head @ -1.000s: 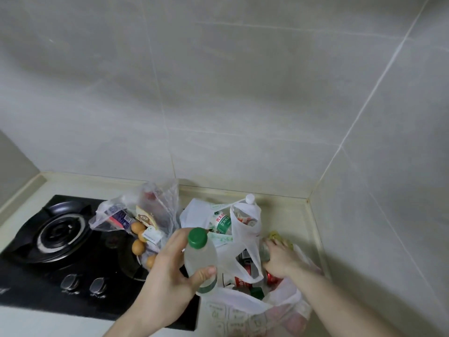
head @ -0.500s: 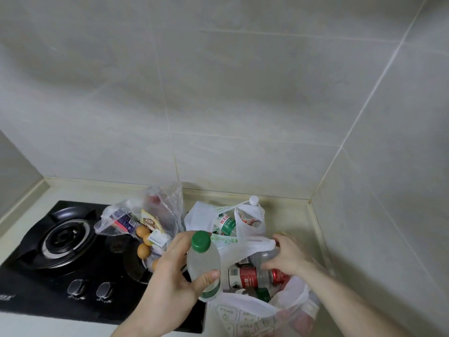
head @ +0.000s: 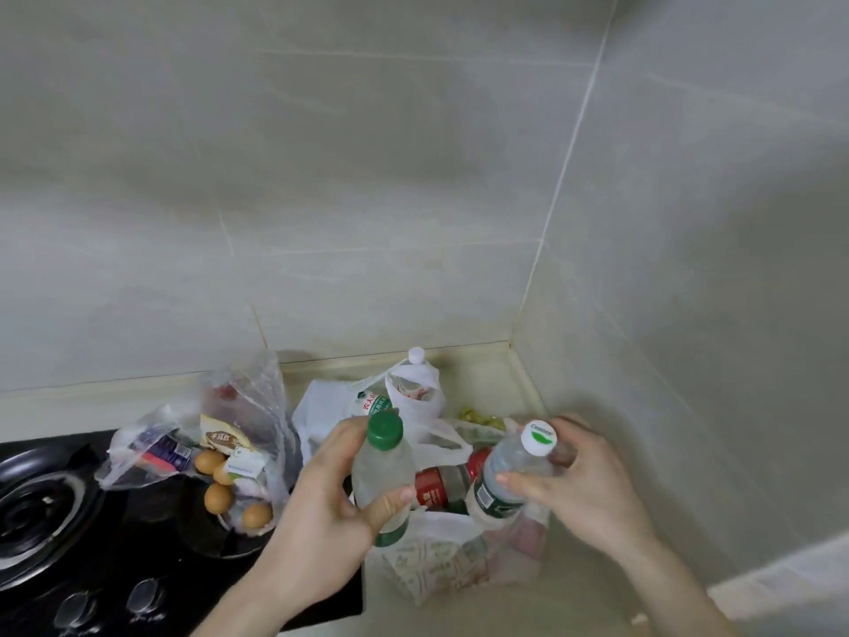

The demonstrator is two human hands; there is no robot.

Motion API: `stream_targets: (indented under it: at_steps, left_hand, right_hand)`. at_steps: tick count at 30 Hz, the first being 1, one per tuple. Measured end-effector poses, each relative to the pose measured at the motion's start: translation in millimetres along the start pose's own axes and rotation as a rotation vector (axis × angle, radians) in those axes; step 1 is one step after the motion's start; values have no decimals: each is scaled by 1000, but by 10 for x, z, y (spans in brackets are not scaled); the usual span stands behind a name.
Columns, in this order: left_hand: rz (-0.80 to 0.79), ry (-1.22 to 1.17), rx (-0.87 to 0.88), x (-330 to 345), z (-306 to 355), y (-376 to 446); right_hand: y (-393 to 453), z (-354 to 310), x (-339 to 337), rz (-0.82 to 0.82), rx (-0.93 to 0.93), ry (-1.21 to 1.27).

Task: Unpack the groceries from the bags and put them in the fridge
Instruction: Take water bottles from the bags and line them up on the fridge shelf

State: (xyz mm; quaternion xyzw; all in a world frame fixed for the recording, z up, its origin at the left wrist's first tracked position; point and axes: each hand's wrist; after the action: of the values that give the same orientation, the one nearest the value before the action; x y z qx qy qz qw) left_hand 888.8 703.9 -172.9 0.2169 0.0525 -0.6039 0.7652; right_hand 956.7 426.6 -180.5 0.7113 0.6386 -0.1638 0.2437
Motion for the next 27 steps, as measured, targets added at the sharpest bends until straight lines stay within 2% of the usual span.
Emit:
stream_targets:
  at_steps: [3, 9, 15, 23, 27]
  left_hand:
    - [-77, -42, 3, 127, 77, -22]
    - [-258, -69, 65, 479, 351, -158]
    - [-426, -99, 153, 890, 721, -477]
    - [-654, -192, 273, 1456, 1394, -1609]
    - [-811, -283, 316, 1769, 1789, -2419]
  right_hand:
    - [-340, -82, -182, 60, 1, 112]
    - [-1088, 35, -602, 311, 115, 225]
    - [-1892, 111, -1069, 476, 154, 188]
    - [-3530, 151, -1831, 695, 273, 107]
    - [-4451, 97, -2176, 877, 332, 71]
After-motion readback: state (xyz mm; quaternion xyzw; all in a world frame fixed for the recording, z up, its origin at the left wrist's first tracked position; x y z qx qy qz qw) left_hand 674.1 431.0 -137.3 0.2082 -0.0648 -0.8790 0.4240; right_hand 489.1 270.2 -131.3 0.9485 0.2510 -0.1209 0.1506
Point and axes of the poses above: each hand's wrist, its own y-axis towards the middle knuckle, its own x-axis out of the palm, z = x × y, and after that the axes turned 11 degrees about z, right-handed
